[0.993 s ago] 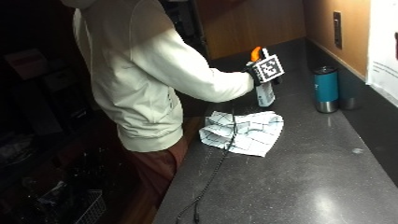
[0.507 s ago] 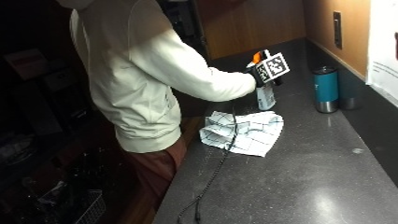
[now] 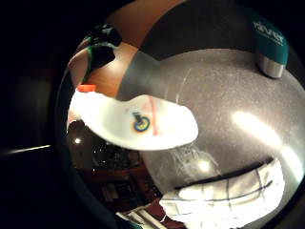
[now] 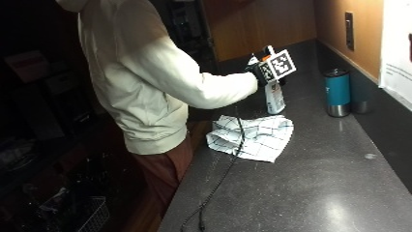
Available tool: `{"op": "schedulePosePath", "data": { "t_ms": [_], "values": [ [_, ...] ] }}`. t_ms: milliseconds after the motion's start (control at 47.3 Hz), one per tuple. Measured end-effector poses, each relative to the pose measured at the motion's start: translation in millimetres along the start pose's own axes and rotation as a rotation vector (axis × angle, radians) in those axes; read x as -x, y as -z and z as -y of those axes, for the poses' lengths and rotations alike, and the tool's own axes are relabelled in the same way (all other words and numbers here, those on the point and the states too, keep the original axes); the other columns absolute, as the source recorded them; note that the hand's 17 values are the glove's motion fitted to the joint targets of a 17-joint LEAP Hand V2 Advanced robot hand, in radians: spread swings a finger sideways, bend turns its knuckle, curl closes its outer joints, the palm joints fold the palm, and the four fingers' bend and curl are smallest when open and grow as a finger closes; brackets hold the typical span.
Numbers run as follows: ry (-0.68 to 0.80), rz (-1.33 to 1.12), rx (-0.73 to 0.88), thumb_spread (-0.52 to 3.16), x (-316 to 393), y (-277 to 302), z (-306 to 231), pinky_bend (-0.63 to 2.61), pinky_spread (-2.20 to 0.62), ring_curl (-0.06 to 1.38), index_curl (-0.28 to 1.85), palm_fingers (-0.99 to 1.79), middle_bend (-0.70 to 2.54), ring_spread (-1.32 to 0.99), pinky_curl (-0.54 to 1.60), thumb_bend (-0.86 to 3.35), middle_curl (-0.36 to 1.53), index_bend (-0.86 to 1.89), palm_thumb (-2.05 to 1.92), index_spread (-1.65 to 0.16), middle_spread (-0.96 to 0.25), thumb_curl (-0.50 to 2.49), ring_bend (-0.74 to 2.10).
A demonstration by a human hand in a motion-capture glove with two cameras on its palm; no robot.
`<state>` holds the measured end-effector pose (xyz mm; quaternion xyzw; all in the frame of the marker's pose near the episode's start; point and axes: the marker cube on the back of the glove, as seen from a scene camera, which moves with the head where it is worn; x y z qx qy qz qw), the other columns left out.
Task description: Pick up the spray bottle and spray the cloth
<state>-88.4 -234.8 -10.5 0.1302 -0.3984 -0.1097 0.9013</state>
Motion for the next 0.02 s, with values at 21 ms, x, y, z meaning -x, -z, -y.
{"op": "schedulePosePath", "data": {
  "t_ms": [21],
  "values": [
    [0.001, 0.002, -0.001, 0.87, 1.2, 0.6, -0.8, 0.41, 0.05, 0.35, 0.26, 0.48, 0.19, -0.11, 0.39, -0.05, 0.36, 0.09, 0.61, -0.33, -0.08, 0.52, 0.41]
  ]
}}
